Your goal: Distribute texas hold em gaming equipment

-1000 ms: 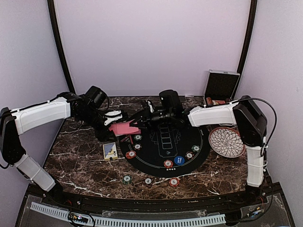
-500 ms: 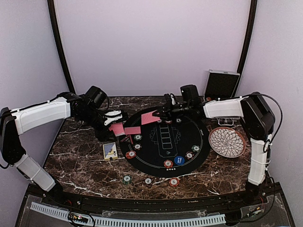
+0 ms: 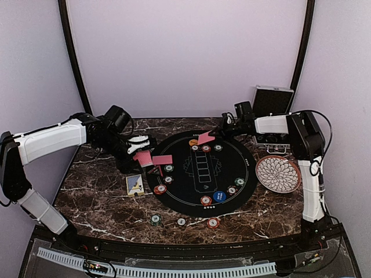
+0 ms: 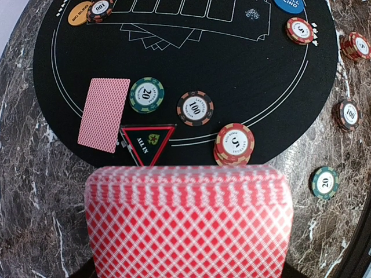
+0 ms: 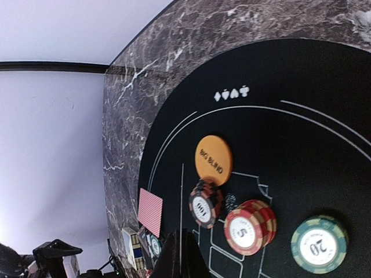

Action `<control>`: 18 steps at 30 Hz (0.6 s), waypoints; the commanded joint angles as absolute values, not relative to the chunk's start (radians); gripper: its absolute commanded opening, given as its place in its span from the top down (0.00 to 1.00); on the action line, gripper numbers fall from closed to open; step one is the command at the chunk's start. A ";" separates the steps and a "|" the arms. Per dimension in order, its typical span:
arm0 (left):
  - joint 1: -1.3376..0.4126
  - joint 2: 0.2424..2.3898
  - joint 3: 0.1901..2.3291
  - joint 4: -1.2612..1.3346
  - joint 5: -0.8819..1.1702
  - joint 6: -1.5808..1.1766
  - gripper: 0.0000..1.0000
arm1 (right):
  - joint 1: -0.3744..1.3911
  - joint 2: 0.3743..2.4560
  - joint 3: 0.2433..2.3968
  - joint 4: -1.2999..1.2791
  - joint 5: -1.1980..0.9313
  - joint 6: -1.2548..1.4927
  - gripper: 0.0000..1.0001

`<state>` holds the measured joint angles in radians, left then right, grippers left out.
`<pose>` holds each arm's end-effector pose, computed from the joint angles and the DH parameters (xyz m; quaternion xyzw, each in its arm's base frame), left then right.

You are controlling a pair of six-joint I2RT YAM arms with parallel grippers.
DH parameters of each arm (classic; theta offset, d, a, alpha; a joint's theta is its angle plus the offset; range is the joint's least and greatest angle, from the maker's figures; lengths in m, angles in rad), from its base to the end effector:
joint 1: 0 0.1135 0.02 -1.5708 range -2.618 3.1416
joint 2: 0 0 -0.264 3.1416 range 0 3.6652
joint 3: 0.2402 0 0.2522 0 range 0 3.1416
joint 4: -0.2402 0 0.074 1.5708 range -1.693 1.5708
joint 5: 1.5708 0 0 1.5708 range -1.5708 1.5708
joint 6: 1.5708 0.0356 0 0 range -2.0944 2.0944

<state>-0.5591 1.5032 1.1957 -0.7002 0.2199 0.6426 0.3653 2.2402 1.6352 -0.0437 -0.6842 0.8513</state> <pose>0.2602 -0.1720 0.2680 0.5650 0.7704 -0.0938 0.2803 0.4593 0.1998 0.1692 0.0582 0.8548 0.4861 0.1722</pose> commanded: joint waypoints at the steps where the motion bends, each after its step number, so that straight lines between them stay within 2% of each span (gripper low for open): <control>1: -0.558 1.470 1.205 -0.718 0.237 0.638 0.89 | 0.352 2.302 1.728 -0.083 -0.650 0.824 1.00; 14: -0.558 1.460 1.193 -0.722 0.242 0.633 0.90 | 0.339 2.505 1.996 -0.147 -0.618 0.839 0.99; 18: -0.558 1.456 1.190 -0.722 0.242 0.635 0.90 | 0.339 2.530 2.041 -0.187 -0.595 0.814 0.84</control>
<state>-0.5591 1.5032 1.1957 -0.7055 0.2245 0.6392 0.3462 2.5027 1.9854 -0.1474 -0.6270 0.8391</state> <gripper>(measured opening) 0.679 0.103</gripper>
